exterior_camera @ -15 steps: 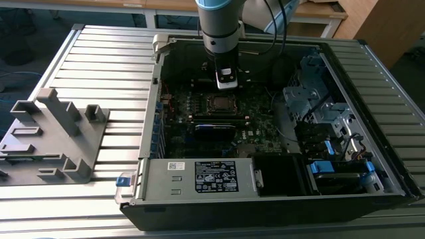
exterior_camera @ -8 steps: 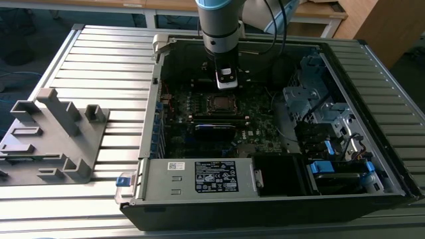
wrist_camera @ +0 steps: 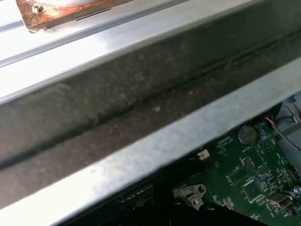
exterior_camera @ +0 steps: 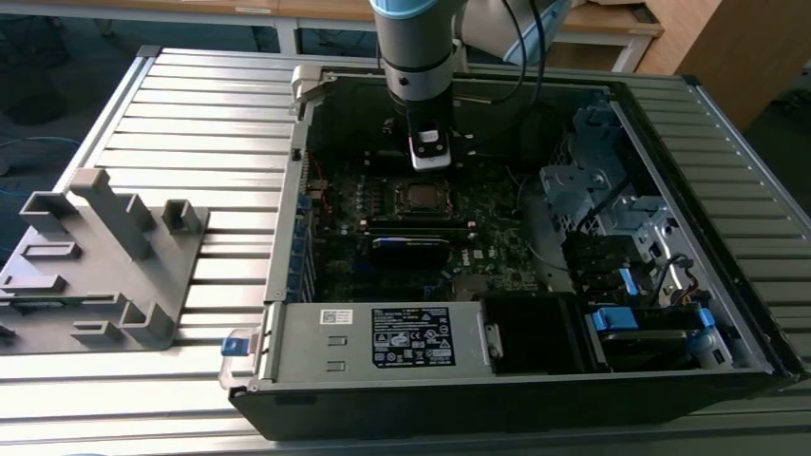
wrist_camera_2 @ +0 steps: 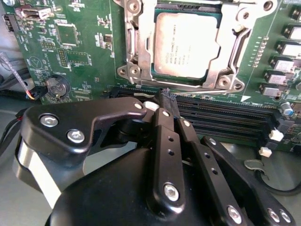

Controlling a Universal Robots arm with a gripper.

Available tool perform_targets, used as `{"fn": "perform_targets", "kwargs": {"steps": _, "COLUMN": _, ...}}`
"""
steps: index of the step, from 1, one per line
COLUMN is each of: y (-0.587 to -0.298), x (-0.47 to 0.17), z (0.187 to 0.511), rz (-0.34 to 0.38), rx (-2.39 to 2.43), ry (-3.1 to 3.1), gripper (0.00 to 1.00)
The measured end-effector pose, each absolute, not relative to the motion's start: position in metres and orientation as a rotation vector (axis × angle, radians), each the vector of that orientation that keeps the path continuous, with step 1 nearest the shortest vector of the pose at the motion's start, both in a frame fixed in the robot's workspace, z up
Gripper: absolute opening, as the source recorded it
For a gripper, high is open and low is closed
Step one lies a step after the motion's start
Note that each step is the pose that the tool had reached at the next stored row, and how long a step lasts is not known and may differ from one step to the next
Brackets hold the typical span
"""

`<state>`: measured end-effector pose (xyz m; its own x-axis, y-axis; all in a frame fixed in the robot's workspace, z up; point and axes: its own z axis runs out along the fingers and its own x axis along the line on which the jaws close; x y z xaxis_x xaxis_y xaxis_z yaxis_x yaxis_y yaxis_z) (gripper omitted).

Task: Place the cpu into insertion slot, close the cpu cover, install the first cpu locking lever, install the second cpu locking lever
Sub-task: 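Install the first cpu locking lever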

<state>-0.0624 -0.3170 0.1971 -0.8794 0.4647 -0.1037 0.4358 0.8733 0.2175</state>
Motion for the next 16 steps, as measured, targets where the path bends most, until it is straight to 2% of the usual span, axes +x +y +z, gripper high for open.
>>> {"fn": "perform_targets", "kwargs": {"steps": 16, "y": -0.3145, "x": -0.0621, "z": 0.1963, "rz": 0.280, "rx": 0.699, "ry": 2.891, "gripper": 0.11}}
